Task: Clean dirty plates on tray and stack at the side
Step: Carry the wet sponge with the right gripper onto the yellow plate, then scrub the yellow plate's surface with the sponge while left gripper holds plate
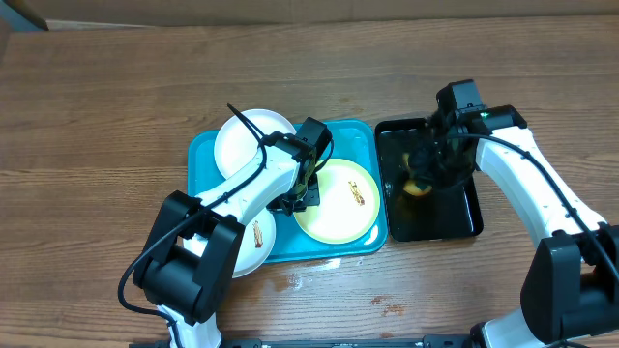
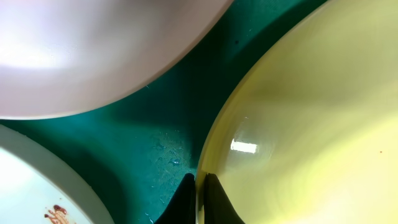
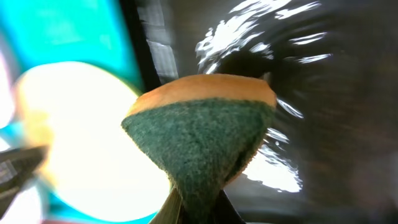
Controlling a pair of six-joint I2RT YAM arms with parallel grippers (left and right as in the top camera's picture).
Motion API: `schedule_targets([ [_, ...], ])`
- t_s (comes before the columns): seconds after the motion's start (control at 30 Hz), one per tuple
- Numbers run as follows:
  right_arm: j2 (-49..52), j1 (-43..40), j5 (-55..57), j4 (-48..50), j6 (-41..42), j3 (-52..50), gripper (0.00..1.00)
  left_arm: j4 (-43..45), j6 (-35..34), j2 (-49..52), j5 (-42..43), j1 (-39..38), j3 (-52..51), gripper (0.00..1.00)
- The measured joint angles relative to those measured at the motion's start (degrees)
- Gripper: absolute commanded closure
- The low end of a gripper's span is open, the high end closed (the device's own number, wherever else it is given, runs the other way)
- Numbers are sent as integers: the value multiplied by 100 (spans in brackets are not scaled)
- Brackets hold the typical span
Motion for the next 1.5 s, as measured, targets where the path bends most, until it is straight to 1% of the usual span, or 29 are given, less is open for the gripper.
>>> schedule_targets([
  [0.1, 0, 76, -793, 151, -227, 0, 96, 4, 2, 0, 2, 0, 0, 96],
  [0.23, 0, 361, -1058, 188, -472, 0, 96, 13, 7, 0, 7, 0, 0, 96],
  [0.3, 0, 629, -946, 188, -595, 0, 96, 66, 66, 0, 61, 0, 0, 96],
  [0.5, 2, 1478, -107, 142, -769, -2, 96, 129, 308, 0, 155, 13, 0, 96],
  [0.63, 2, 1856, 208, 302, -804, -136, 96, 131, 348, 0, 269, 83, 0, 96],
  [0.9, 7, 2059, 442, 1388, -710, -975, 96, 133, 352, 0, 501, 201, 0, 96],
  [1.17, 20, 2065, 745, 2761, -841, -1722, 96, 131, 356, 0, 518, 205, 0, 96],
  [1.2, 20, 2065, 750, 2804, -859, -1753, 94, 131, 369, 0, 518, 205, 0, 96],
  [1.23, 20, 2065, 767, 2855, -887, -1786, 85, 131, 372, 0, 518, 205, 0, 96],
  [1.3, 20, 2065, 787, 2922, -933, -1805, 49, 133, 393, 0, 518, 205, 0, 96],
  [1.4, 20, 2065, 828, 3045, -1014, -1805, 23, 131, 415, 0, 518, 205, 0, 96],
  [1.43, 20, 2065, 837, 3045, -1029, -1805, 21, 131, 417, 0, 518, 205, 0, 96],
  [1.5, 20, 2085, 852, 2879, -1086, -1744, 20, 131, 420, 0, 518, 205, 0, 96],
])
